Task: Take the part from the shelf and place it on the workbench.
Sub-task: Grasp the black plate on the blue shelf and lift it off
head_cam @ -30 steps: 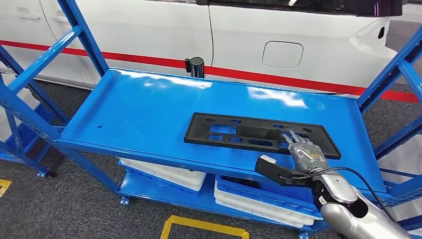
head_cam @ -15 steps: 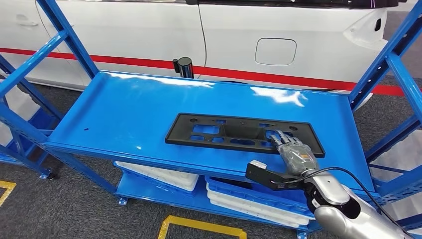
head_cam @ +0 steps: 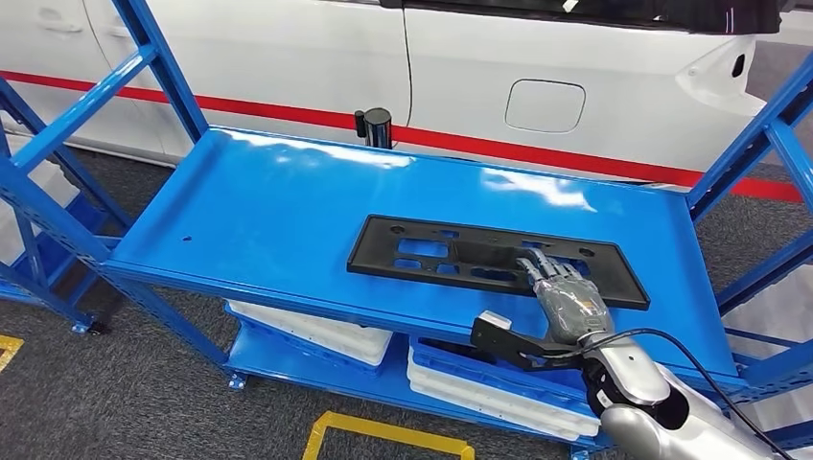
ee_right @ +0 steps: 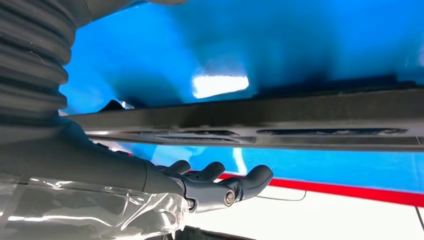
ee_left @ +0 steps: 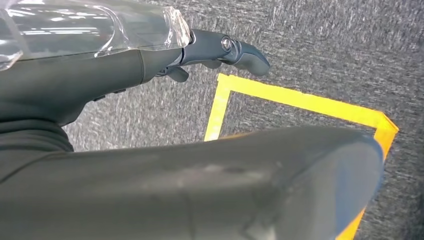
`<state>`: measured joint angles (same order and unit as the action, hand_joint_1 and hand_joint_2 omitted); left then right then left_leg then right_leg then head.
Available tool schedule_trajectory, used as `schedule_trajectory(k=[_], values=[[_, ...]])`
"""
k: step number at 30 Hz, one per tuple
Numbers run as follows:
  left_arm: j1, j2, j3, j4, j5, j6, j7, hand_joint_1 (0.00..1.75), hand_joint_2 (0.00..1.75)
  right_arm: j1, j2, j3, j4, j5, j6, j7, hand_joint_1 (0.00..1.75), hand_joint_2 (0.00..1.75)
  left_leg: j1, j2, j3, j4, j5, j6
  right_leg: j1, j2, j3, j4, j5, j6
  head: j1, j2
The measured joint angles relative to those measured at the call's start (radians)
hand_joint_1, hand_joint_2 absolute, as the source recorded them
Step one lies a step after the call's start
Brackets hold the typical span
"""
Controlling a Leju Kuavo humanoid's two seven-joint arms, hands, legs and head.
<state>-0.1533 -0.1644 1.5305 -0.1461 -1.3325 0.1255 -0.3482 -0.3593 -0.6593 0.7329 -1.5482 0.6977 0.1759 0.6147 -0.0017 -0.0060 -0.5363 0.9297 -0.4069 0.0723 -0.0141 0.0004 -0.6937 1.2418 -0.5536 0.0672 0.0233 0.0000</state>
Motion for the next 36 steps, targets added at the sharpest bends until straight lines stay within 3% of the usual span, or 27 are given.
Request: schedule_trajectory(k=[1,3,5,9,11,13,14,15,16,19,20,23,25,28,29,30,31,34,36], values=[[0.000,0.000,0.000,0.000,0.000,0.000,0.000,0.00,0.00,-0.001,0.001,0.002,0.001,0.006,-0.005,0.000,0.00,1.75,0.001,0.000,0.001,0.000,-0.001,-0.001,-0.002,0.000,0.017,-0.037,0.027,0.002,0.000,0.000],[0.000,0.000,0.000,0.000,0.000,0.000,0.000,0.00,0.00,-0.004,0.002,0.003,0.003,0.016,-0.014,0.000,0.00,1.75,0.000,-0.001,0.004,0.002,-0.004,-0.005,-0.005,0.000,0.091,-0.186,0.095,0.001,0.000,0.000],[-0.001,0.000,0.000,0.000,0.000,0.000,0.000,0.00,0.00,-0.008,0.003,0.002,0.004,0.028,-0.024,0.000,0.00,1.75,-0.003,-0.002,0.004,0.004,-0.007,-0.014,-0.002,0.001,0.141,-0.289,0.128,-0.008,0.000,0.000],[-0.001,0.000,0.000,0.000,0.001,0.002,0.000,0.00,0.00,-0.010,0.004,0.002,0.004,0.041,-0.034,0.000,0.00,1.75,-0.001,-0.001,-0.003,0.019,-0.020,-0.037,-0.003,0.001,0.145,-0.306,0.134,-0.032,0.000,0.000],[-0.001,0.000,0.000,0.000,0.000,0.004,0.000,0.00,0.00,-0.011,0.005,0.002,0.004,0.045,-0.038,0.000,0.00,1.75,0.004,0.000,-0.042,0.105,-0.072,-0.049,-0.007,-0.001,0.145,-0.309,0.137,-0.040,-0.002,0.000],[0.001,-0.001,0.000,0.000,0.000,0.004,0.000,0.00,0.00,-0.009,0.007,0.002,0.004,0.047,-0.042,0.000,0.00,1.75,0.008,0.000,-0.109,0.250,-0.136,-0.058,-0.006,-0.003,0.144,-0.309,0.136,-0.043,-0.005,0.000],[0.002,-0.001,0.000,0.000,0.000,0.004,0.000,0.00,0.00,-0.007,0.008,0.002,0.004,0.047,-0.043,0.000,0.00,1.75,0.009,0.000,-0.135,0.302,-0.151,-0.060,-0.005,-0.004,0.144,-0.309,0.136,-0.043,-0.005,0.000],[0.002,-0.001,0.000,0.000,0.000,0.004,0.000,0.00,0.00,-0.006,0.009,0.002,0.005,0.047,-0.043,0.000,0.00,1.75,0.010,0.000,-0.144,0.318,-0.146,-0.061,-0.004,-0.005,0.144,-0.308,0.136,-0.043,-0.006,0.000],[0.002,0.000,0.000,0.000,0.000,0.005,0.000,0.00,0.00,-0.004,0.010,0.002,0.005,0.047,-0.044,0.000,0.19,1.75,0.011,0.000,-0.134,0.292,-0.124,-0.062,-0.005,-0.005,0.145,-0.308,0.135,-0.042,-0.006,0.000],[0.001,-0.001,0.000,0.000,0.000,0.005,0.000,0.00,0.00,-0.004,0.012,0.001,0.007,0.047,-0.046,0.000,1.50,1.75,0.015,-0.001,-0.042,0.088,-0.031,-0.061,-0.005,-0.003,0.146,-0.304,0.131,-0.032,-0.006,0.000],[0.001,-0.001,0.000,0.000,-0.001,0.005,0.000,0.00,0.00,-0.004,0.013,0.001,0.007,0.047,-0.047,0.000,1.75,1.75,0.015,-0.002,-0.023,0.045,-0.017,-0.057,-0.002,-0.002,0.145,-0.303,0.130,-0.027,-0.006,0.000],[0.002,-0.001,0.000,0.000,-0.005,0.000,-0.006,0.00,0.00,-0.003,0.013,-0.001,0.009,0.040,-0.049,0.000,1.75,1.75,0.010,-0.004,-0.017,0.025,-0.013,-0.034,-0.001,0.000,0.143,-0.302,0.128,-0.013,-0.003,0.000],[0.001,-0.001,0.000,0.000,-0.007,-0.008,-0.016,0.00,0.00,-0.002,0.012,-0.003,0.009,0.034,-0.049,-0.001,1.75,1.75,0.009,-0.004,-0.015,0.023,-0.010,-0.019,-0.005,0.000,0.130,-0.265,0.100,-0.006,-0.002,0.000],[0.001,0.000,0.000,0.000,-0.007,-0.017,-0.028,0.00,0.00,0.002,0.012,-0.008,0.009,0.028,-0.049,-0.001,1.75,1.75,0.006,-0.003,-0.015,0.023,-0.008,-0.007,-0.005,-0.001,0.044,-0.073,0.004,-0.004,0.000,0.000],[0.001,0.000,0.000,0.000,-0.007,-0.020,-0.031,0.00,0.00,0.005,0.012,-0.008,0.009,0.026,-0.049,-0.001,1.75,1.75,0.004,-0.003,-0.015,0.023,-0.009,-0.005,-0.004,-0.001,0.016,-0.015,-0.015,-0.004,0.000,0.000],[0.001,0.000,0.000,0.000,-0.007,-0.023,-0.034,0.00,0.00,0.008,0.012,-0.008,0.009,0.025,-0.050,-0.001,1.75,1.75,0.002,-0.003,-0.014,0.023,-0.010,-0.004,-0.004,-0.001,0.002,0.012,-0.016,-0.006,0.000,0.000],[0.002,0.000,0.000,0.000,-0.007,-0.025,-0.036,0.00,0.44,0.011,0.011,-0.008,0.009,0.024,-0.050,-0.001,1.75,1.75,0.000,-0.003,-0.013,0.023,-0.010,-0.003,-0.004,-0.001,0.008,-0.003,0.002,-0.009,0.000,0.000],[0.001,0.000,0.000,0.000,-0.006,-0.028,-0.040,0.00,1.75,0.013,0.010,-0.012,0.009,0.023,-0.050,-0.001,1.75,1.75,-0.006,-0.004,-0.009,0.024,-0.012,-0.006,0.003,-0.001,0.104,-0.203,0.096,-0.027,0.000,0.000],[0.001,0.000,0.000,0.000,-0.007,-0.033,-0.044,0.00,1.75,0.013,0.008,-0.015,0.009,0.020,-0.051,-0.001,1.75,1.75,-0.009,-0.004,-0.010,0.025,-0.015,-0.012,0.010,-0.004,0.140,-0.280,0.117,-0.032,0.000,0.000]])
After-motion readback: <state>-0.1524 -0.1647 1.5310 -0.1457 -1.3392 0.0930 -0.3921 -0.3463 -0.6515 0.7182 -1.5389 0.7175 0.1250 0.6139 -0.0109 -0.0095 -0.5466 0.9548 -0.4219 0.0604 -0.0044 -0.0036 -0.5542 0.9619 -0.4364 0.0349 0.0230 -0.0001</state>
